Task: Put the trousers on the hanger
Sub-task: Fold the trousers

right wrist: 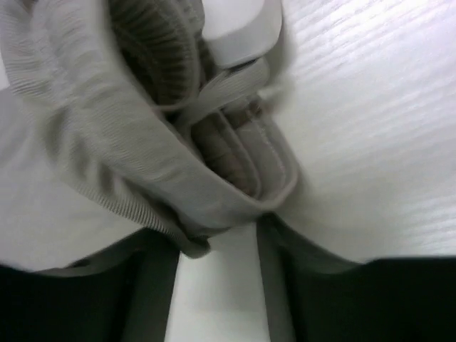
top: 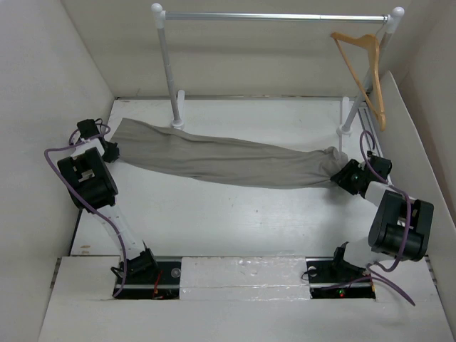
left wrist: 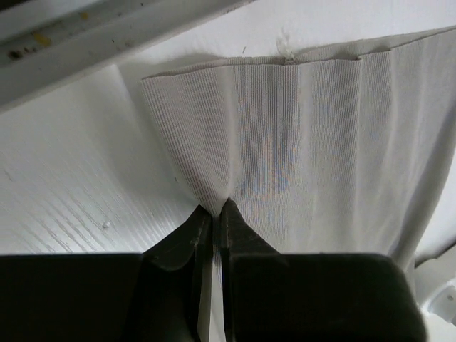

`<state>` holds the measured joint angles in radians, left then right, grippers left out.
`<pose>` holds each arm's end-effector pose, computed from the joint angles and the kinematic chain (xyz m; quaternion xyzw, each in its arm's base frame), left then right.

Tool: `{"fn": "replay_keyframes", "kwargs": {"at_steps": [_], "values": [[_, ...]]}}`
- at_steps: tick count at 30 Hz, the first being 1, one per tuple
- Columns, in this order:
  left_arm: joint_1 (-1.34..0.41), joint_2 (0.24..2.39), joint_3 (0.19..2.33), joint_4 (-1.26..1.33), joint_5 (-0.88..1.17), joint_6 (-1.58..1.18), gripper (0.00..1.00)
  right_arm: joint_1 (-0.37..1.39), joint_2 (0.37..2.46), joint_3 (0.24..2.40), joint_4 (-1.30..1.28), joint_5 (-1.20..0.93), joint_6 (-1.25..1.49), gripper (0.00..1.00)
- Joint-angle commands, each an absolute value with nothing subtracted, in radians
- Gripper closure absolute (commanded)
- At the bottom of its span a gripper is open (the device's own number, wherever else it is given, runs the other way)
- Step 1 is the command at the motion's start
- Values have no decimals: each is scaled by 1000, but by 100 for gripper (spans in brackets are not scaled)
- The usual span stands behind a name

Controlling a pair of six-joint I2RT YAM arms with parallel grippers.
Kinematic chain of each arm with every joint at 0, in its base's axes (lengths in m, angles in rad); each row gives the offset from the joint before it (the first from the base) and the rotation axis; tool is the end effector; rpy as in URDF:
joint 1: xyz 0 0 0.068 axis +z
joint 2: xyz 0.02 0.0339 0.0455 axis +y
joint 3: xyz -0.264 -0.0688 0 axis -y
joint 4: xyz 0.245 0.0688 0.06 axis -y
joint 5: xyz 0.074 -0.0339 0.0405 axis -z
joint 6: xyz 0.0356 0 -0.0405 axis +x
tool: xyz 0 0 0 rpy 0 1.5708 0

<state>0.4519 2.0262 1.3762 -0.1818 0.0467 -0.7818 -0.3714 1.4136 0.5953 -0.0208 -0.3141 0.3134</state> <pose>0.3977 0.1912 0.1691 -0.5324 0.7653 -0.0808 0.3526 0.2481 -0.0848 0.1562 0.2570 0.8876 0.1357 0.3574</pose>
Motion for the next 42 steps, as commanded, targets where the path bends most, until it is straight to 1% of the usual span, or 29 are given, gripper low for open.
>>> {"fn": "replay_keyframes", "kwargs": {"at_steps": [1, 2, 3, 5, 6, 7, 10, 13, 15, 16, 18, 22, 26, 27, 28, 31, 32, 33, 34, 35, 36, 37, 39, 42], "values": [[462, 2028, 1422, -256, -108, -692, 100, -399, 1503, 586, 72, -308, 361, 74], [462, 2028, 1420, -256, -109, -692, 100, -409, 1503, 586, 72, -308, 350, 74], [462, 2014, 1417, -265, -126, -680, 100, -410, 1491, 600, 42, -305, 336, 86], [462, 1993, 1399, -275, -178, -669, 100, -420, 1457, 614, -29, -272, 283, 94], [462, 1964, 1391, -284, -195, -663, 100, -432, 1412, 623, -91, -264, 261, 96], [462, 1951, 1379, -308, -242, -654, 100, -442, 1379, 629, -168, -247, 217, 97], [462, 1890, 1356, -356, -335, -634, 100, -486, 1244, 635, -265, -213, 160, 98], [462, 1801, 1302, -393, -435, -623, 100, -552, 1130, 643, -356, -222, 103, 98], [462, 1752, 1282, -437, -491, -603, 100, -615, 1092, 655, -406, -239, 49, 98], [462, 1735, 1281, -452, -529, -600, 100, -636, 1083, 666, -417, -261, 34, 98], [462, 1682, 1267, -475, -537, -589, 100, -682, 1083, 679, -455, -299, -32, 98], [462, 1628, 1206, -540, -544, -614, 100, -692, 1115, 651, -495, -353, -84, 100], [462, 1546, 1016, -548, -561, -626, 100, -704, 1097, 597, -575, -328, -144, 99], [471, 1527, 991, -542, -557, -627, 100, -704, 1089, 594, -587, -328, -147, 94], [471, 1522, 977, -545, -557, -635, 100, -704, 1089, 594, -594, -340, -149, 91], [471, 1535, 974, -592, -593, -670, 99, -704, 1126, 618, -614, -368, -143, 87], [471, 1542, 1003, -604, -606, -676, 91, -704, 1138, 632, -627, -371, -150, 81], [471, 1554, 1020, -630, -614, -681, 78, -704, 1149, 649, -632, -374, -153, 69], [471, 1557, 1032, -635, -617, -684, 51, -704, 1167, 679, -630, -379, -153, 54], [471, 1554, 1049, -638, -611, -689, 40, -704, 1178, 693, -632, -383, -155, 40], [471, 1542, 1060, -643, -600, -692, 34, -704, 1192, 709, -632, -394, -155, 19], [471, 1536, 1069, -643, -556, -693, 26, -692, 1201, 730, -634, -414, -152, 11], [436, 1508, 1110, -649, -523, -707, 22, -683, 1192, 745, -632, -416, -126, 0], [333, 1506, 1201, -679, -491, -719, 21, -653, 1169, 782, -637, -390, -104, 0]]}}
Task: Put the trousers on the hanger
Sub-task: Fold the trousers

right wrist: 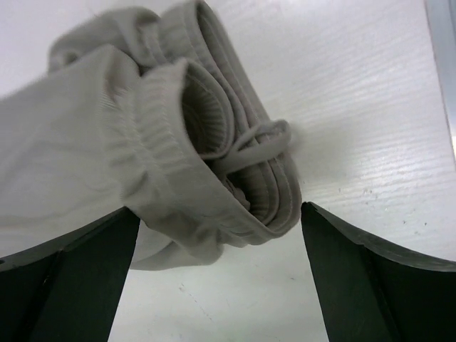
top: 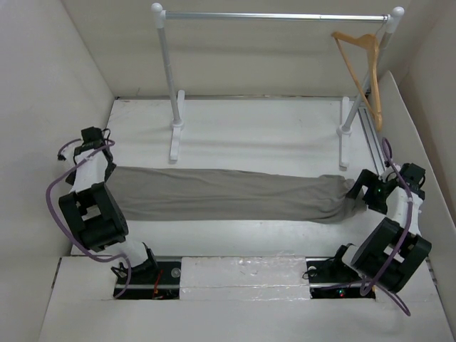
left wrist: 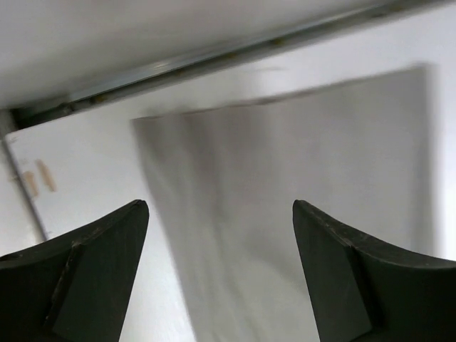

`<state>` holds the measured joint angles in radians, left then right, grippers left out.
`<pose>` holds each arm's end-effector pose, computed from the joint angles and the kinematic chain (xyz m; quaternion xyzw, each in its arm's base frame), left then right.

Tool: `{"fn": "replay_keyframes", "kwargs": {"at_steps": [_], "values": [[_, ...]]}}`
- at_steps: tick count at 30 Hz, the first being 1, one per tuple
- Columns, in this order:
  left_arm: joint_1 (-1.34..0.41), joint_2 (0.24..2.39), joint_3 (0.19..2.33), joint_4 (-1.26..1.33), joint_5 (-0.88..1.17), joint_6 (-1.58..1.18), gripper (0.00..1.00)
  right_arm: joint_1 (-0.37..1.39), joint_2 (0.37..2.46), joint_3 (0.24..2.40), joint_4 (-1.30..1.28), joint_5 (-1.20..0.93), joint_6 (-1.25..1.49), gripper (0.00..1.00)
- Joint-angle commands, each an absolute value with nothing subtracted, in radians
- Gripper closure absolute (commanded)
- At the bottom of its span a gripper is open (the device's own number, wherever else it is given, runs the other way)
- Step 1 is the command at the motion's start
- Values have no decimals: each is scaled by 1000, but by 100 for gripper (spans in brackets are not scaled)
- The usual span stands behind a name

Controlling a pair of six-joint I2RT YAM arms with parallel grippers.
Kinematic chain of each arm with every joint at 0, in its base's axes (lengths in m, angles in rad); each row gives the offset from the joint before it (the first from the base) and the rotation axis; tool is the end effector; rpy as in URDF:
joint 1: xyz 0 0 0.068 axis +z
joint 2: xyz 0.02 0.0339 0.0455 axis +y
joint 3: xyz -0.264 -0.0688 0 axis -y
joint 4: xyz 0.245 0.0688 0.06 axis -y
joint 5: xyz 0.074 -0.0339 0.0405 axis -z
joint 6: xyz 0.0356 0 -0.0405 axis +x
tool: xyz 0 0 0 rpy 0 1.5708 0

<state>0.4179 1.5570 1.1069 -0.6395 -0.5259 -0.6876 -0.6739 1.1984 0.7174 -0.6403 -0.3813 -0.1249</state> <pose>0.2775 0.1428 0.2320 -0.5451 0.7656 0.2192 0.2619 0.1766 -0.1241 0.2028 0.2188 0.9328 0.0851 0.2734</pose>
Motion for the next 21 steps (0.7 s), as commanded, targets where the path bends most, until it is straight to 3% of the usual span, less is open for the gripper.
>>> {"fn": "replay_keyframes", "kwargs": {"at_steps": [1, 4, 12, 17, 21], "values": [[292, 1503, 1219, -677, -488, -712, 22, -644, 1166, 791, -638, -388, -100, 0], [71, 1480, 1233, -625, -486, -677, 25, -634, 1132, 793, -632, -403, -80, 0], [-458, 1469, 1109, -379, -209, -652, 31, -641, 1023, 672, -610, -265, -109, 0], [-624, 1497, 1103, -385, -213, -644, 30, -661, 1133, 638, -542, -290, -88, 0], [-647, 1461, 1049, -339, -175, -640, 30, -661, 1216, 582, -437, -364, -40, 0]]}}
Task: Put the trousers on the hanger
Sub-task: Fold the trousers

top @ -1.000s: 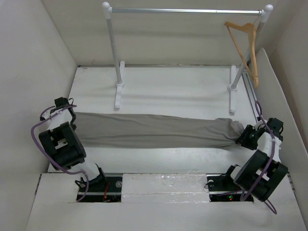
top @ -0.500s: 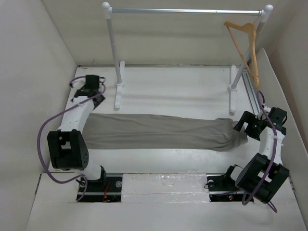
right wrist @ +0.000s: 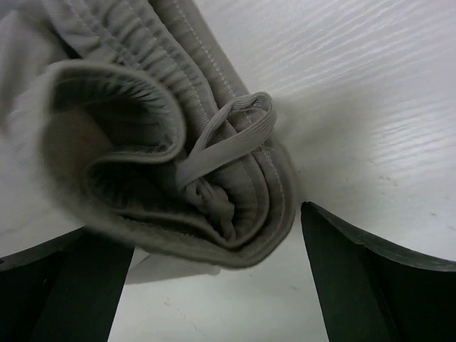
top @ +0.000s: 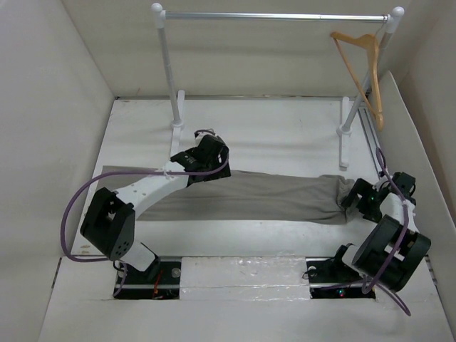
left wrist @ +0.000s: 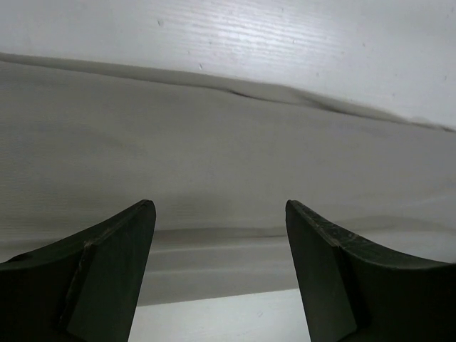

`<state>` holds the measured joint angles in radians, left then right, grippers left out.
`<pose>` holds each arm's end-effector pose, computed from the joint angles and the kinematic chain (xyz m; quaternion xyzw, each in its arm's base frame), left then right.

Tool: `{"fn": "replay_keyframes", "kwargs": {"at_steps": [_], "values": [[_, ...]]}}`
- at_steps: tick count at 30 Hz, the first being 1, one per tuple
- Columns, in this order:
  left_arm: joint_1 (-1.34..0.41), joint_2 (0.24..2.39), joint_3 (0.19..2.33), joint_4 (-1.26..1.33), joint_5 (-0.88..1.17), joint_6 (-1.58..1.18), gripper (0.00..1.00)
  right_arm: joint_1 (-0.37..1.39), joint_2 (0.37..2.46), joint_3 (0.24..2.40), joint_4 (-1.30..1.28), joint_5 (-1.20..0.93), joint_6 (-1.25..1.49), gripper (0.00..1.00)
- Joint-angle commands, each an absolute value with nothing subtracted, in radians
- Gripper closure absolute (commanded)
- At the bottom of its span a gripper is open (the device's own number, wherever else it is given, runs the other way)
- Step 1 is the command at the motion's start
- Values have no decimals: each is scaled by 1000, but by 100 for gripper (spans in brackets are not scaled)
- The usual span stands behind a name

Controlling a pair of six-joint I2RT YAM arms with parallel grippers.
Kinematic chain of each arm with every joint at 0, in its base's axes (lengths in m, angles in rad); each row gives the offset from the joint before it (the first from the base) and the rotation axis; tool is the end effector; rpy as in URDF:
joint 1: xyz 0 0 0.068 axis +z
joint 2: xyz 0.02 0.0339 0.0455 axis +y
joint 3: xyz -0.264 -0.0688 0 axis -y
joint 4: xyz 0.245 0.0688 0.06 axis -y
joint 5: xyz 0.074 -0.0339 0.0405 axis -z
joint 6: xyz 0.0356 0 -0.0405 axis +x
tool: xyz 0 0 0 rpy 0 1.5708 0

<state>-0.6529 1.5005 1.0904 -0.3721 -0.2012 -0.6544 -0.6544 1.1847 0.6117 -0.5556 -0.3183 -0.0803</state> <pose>0.2643 -0.1932 0.2574 -0.0393 0.9186 -0.1588 0.3598 0.1695 -0.1160 0.1782 0.2394 0.9338 0.0665 0.2576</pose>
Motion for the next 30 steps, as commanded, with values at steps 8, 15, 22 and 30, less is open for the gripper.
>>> {"fn": "replay_keyframes", "kwargs": {"at_steps": [8, 15, 22, 30], "values": [[-647, 1410, 968, -293, -161, -609, 30, -661, 1338, 488, -258, -400, 29, 0], [-584, 1404, 940, -282, -149, -592, 31, -670, 1379, 454, -164, -558, 57, 42], [-584, 1442, 927, -272, -149, -584, 31, -692, 1284, 509, -239, -661, 54, 96], [-647, 1545, 930, -253, -120, -568, 31, -723, 1038, 857, -658, -431, -135, 100]]}}
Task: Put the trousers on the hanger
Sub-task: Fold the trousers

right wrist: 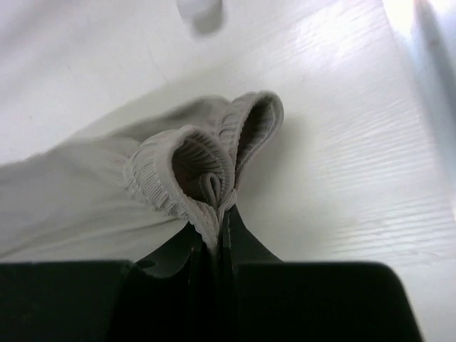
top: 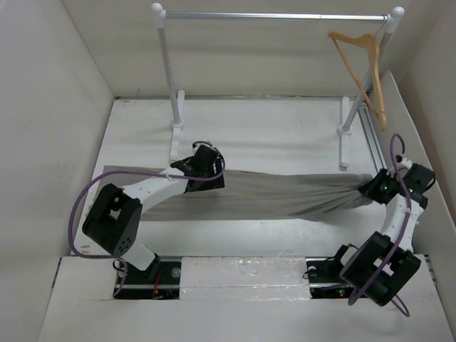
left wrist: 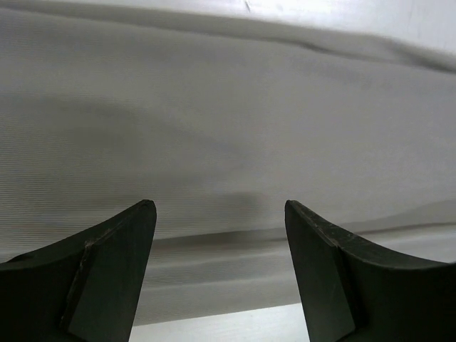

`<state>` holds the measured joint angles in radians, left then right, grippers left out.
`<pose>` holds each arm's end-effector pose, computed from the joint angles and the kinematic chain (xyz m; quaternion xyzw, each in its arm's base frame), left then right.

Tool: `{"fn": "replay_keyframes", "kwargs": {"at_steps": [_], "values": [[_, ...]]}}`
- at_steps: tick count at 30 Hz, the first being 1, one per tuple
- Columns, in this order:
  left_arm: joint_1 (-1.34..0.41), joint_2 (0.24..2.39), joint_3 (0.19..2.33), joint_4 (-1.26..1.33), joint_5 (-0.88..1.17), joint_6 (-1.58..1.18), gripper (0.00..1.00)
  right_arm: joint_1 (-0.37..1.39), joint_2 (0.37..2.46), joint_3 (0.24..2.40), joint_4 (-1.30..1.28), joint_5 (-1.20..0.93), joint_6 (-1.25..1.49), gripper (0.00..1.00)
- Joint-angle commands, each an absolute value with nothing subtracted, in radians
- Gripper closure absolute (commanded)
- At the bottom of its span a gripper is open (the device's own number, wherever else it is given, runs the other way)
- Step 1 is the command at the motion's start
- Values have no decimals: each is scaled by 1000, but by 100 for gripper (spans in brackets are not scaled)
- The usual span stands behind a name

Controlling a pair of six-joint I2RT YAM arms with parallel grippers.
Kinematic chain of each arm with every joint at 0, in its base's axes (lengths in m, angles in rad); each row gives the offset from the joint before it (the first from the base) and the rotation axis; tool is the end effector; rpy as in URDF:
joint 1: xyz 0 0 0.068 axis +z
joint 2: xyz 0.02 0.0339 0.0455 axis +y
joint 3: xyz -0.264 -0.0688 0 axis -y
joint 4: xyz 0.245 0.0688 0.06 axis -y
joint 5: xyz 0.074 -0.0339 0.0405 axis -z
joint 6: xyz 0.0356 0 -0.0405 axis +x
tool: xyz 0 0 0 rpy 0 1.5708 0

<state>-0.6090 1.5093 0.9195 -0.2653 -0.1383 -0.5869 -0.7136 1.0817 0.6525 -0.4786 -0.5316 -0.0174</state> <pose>0.2591 -0.1747 0.2081 -0.0139 0.9346 -0.1432 0.3252 0.1692 -0.1226 0.2166 0.2308 0.8868 0.1197 0.3821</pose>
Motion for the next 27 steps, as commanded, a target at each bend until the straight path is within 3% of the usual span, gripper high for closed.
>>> {"fn": "replay_keyframes", "kwargs": {"at_steps": [1, 6, 8, 15, 19, 27], "values": [[-670, 1554, 937, -253, -101, -569, 31, -713, 1046, 894, -687, -405, -152, 100], [-753, 1627, 1026, -267, -55, -581, 31, -663, 1110, 1104, -816, -335, -259, 100], [-833, 1679, 1138, -304, -23, -588, 31, -602, 1158, 1279, -894, -301, -314, 100], [-894, 1724, 1390, -435, 11, -572, 30, -398, 1134, 1315, -927, -399, -327, 100], [-780, 1600, 1453, -489, -110, -566, 29, -197, 1066, 1224, -823, -479, -186, 100], [-457, 1330, 1482, -549, -156, -526, 28, 317, 1190, 1305, -559, -319, 153, 100]]}}
